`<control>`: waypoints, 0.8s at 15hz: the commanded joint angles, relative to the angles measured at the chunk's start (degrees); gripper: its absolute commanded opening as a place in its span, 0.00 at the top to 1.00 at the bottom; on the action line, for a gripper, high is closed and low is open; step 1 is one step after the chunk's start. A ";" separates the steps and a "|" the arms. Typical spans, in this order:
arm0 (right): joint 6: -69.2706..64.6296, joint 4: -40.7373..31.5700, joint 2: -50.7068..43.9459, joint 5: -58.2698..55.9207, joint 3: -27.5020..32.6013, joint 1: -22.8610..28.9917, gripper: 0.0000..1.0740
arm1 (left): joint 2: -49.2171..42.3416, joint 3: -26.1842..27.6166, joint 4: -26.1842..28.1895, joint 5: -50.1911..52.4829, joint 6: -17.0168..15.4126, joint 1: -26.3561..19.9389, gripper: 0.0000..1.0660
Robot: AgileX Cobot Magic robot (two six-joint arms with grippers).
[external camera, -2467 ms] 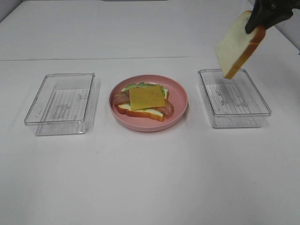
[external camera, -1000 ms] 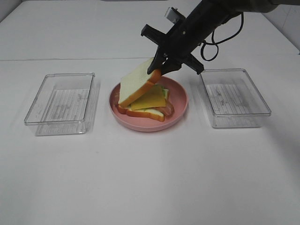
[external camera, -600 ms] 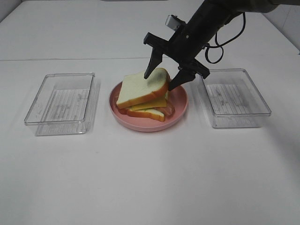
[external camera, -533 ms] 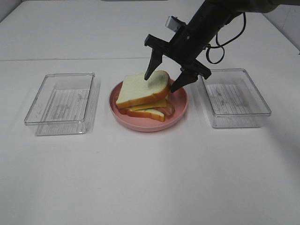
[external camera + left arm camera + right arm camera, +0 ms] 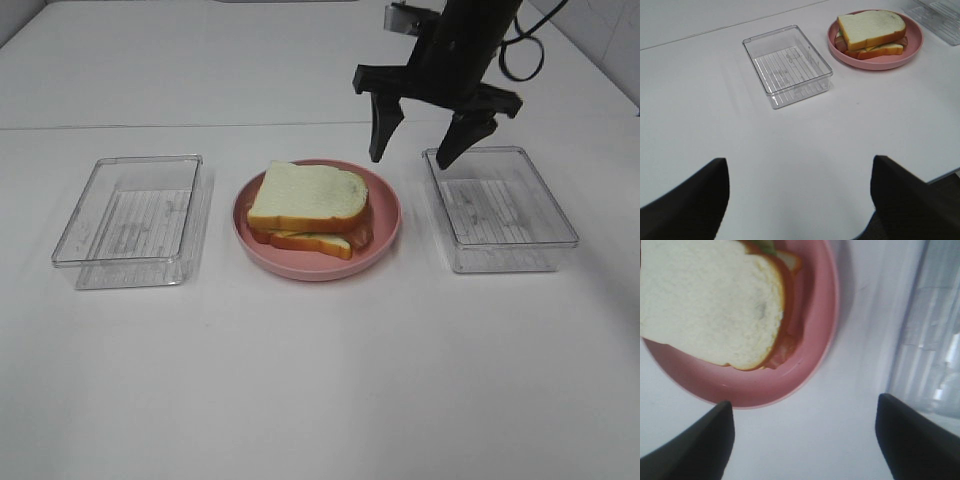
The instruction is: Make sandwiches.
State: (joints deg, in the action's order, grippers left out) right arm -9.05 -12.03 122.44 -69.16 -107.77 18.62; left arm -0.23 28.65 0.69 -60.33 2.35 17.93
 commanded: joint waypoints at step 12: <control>5.21 6.82 -40.62 -4.87 17.36 0.06 0.31 | -1.38 -0.11 -0.11 0.46 -0.23 0.11 0.30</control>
State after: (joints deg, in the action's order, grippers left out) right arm -4.47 -5.39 80.44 -69.39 -88.24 18.62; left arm -0.23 28.65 0.69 -60.33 2.35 17.93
